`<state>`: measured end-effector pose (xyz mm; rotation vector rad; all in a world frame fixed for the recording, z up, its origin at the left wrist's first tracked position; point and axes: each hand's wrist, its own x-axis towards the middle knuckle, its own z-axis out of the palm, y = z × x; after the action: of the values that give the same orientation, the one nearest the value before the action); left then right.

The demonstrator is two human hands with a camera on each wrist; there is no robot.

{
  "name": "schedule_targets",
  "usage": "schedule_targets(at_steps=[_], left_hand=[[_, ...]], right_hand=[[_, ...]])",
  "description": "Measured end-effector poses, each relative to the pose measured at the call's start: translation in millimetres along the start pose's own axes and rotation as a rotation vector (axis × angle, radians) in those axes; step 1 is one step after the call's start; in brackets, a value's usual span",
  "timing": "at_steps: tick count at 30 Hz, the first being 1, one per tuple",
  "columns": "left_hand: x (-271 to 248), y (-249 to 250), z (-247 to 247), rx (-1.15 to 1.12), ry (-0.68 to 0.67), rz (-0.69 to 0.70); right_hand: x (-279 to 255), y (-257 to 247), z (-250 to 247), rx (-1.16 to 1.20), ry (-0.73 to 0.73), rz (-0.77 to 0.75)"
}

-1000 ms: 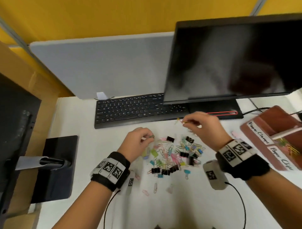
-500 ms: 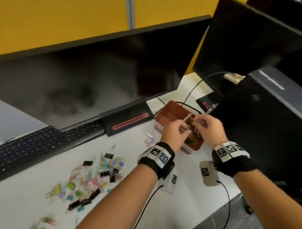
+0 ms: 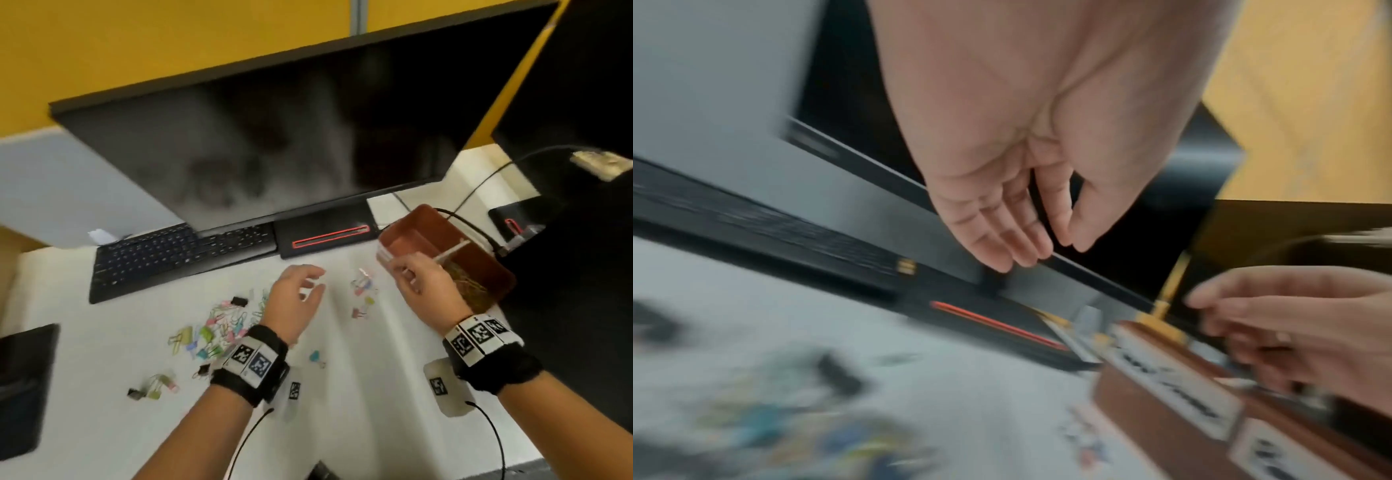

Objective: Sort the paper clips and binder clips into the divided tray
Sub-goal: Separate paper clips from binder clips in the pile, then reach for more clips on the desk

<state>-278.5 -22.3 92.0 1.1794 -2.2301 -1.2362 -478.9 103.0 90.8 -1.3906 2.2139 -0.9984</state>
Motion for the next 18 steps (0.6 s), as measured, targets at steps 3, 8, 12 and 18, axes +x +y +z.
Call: schedule_targets(at_steps=[3,8,12,18], left_hand=[[-32.1,-66.9,-64.9,0.107,0.201,-0.199],[-73.6,-161.9,-148.6,0.251,0.244,-0.519],[-73.7,-209.0,-171.6,0.292,0.112,-0.581],[-46.7,-235.3,-175.0,0.323,-0.092,-0.403]], right_hand=[[9.8,-31.7,45.2,0.044,-0.211,-0.062],[23.7,-86.2,127.0,-0.011,-0.528,-0.137],[37.9,-130.4,185.5,-0.017,-0.641,-0.158],[61.8,-167.8,262.3,-0.191,-0.699,-0.180]])
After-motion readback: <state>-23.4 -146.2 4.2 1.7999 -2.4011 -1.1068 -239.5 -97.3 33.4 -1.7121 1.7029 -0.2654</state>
